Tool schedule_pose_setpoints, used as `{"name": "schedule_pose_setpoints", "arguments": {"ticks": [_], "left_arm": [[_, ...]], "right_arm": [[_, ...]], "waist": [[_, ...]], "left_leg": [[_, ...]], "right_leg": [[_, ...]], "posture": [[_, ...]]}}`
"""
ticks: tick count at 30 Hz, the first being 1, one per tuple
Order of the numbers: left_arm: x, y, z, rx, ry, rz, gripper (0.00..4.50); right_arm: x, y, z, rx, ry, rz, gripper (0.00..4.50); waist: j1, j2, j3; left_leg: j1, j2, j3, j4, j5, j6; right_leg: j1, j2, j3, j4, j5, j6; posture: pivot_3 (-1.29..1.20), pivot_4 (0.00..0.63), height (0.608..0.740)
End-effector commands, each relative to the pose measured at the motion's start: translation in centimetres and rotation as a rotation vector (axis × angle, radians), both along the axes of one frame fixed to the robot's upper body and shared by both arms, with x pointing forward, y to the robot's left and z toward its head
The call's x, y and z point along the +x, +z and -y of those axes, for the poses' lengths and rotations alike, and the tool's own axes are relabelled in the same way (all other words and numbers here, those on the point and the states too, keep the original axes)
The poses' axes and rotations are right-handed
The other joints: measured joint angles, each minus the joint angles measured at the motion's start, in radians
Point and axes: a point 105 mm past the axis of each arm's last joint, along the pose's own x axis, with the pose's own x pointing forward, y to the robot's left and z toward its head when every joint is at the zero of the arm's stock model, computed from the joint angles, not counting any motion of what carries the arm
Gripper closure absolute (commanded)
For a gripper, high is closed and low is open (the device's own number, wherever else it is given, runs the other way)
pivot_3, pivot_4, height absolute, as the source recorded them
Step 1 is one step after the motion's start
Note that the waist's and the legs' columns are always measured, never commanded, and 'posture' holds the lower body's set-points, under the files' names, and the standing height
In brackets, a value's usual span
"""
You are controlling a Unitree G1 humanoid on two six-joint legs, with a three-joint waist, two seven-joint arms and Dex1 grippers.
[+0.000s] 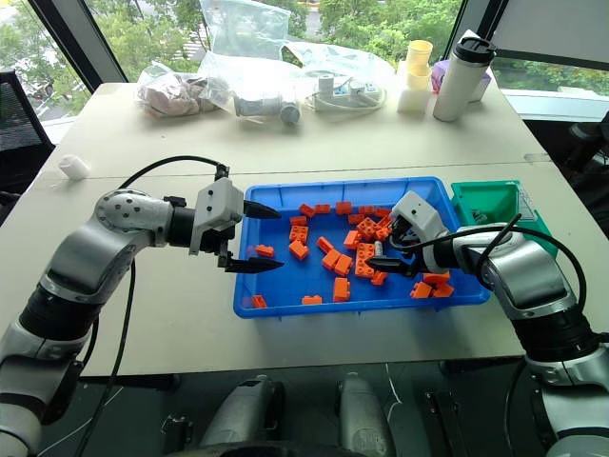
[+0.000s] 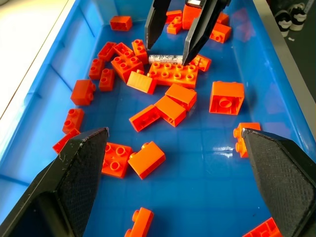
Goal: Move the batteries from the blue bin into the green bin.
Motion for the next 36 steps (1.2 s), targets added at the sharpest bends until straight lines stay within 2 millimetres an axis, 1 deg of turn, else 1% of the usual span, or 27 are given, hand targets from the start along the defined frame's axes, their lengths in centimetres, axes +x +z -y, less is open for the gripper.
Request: {"name": "schedule_pose_setpoints", "arguments": {"ticks": [1,11,14,19,20,24,32,33,34,36], "left_arm": [[0.0,0.8,0.1,-0.011,-0.007,0.041,0.00],[0.0,0.9,0.4,-0.018,-0.011,0.044,0.00],[0.0,0.9,0.4,-0.017,-0.011,0.045,0.00],[0.1,1.0,0.4,-0.015,-0.008,0.048,0.00],[0.1,1.0,0.3,-0.014,-0.007,0.049,0.00],[0.2,1.1,0.3,-0.014,-0.005,0.050,0.00],[0.3,0.9,0.3,-0.011,-0.009,0.047,0.00],[0.3,0.9,0.3,-0.012,-0.011,0.046,0.00],[0.4,0.8,0.4,-0.012,-0.012,0.046,0.00],[0.4,0.7,0.4,-0.013,-0.015,0.046,0.00]], "right_arm": [[0.6,0.3,0.6,-0.039,-0.037,0.028,0.63],[0.7,-0.6,0.7,-0.058,-0.049,0.015,0.63],[0.6,-0.8,0.5,-0.053,-0.045,0.007,1.47],[0.5,-0.3,0.0,0.006,-0.045,-0.006,3.92],[0.5,-0.2,0.0,0.012,-0.047,-0.005,4.33],[0.4,0.5,-0.3,0.055,-0.047,-0.004,4.33],[0.6,2.9,-0.9,0.150,-0.019,0.086,4.33],[0.2,3.6,-1.6,0.179,0.023,0.104,3.54],[0.0,4.3,-2.2,0.206,0.058,0.133,3.21],[-0.4,5.4,-3.3,0.246,0.111,0.177,2.20]], "waist": [[-0.001,0.000,0.000],[-0.001,0.000,0.000],[-0.001,0.000,0.000],[-0.002,0.000,0.000],[-0.001,0.000,0.000],[-0.001,0.000,0.000],[-0.002,0.000,0.000],[-0.002,0.000,0.000],[-0.002,0.000,0.000],[-0.002,0.000,0.000]], "left_leg": [[0.000,0.000,0.000,0.000,0.000,0.000],[0.000,0.000,0.000,0.000,0.000,0.000],[0.000,0.000,0.000,0.000,0.000,0.000],[0.000,0.000,0.000,0.000,0.000,0.000],[0.000,0.000,0.000,0.000,0.000,0.000],[0.000,0.000,0.000,0.000,0.000,0.000],[0.000,0.000,0.000,0.000,0.000,0.000],[0.000,0.000,0.000,0.000,0.000,0.000],[0.000,0.000,0.000,0.000,0.000,0.000],[0.000,0.000,0.000,0.000,0.000,0.000]], "right_leg": [[0.000,0.000,0.000,0.000,0.000,0.000],[0.000,0.000,0.000,0.000,0.000,0.000],[0.000,0.000,0.000,0.000,0.000,0.000],[0.000,0.000,0.000,0.000,0.000,0.000],[0.000,0.000,0.000,0.000,0.000,0.000],[0.000,0.000,0.000,0.000,0.000,0.000],[0.000,0.000,0.000,0.000,0.000,0.000],[0.000,0.000,0.000,0.000,0.000,0.000],[0.000,0.000,0.000,0.000,0.000,0.000],[0.000,0.000,0.000,0.000,0.000,0.000]], "posture": [[0.00,0.150,0.740],[0.00,0.150,0.740],[0.00,0.150,0.740],[0.00,0.150,0.740],[0.00,0.150,0.740],[0.00,0.150,0.740],[0.00,0.150,0.740],[0.00,0.150,0.740],[0.00,0.150,0.740],[0.00,0.150,0.740]]}}
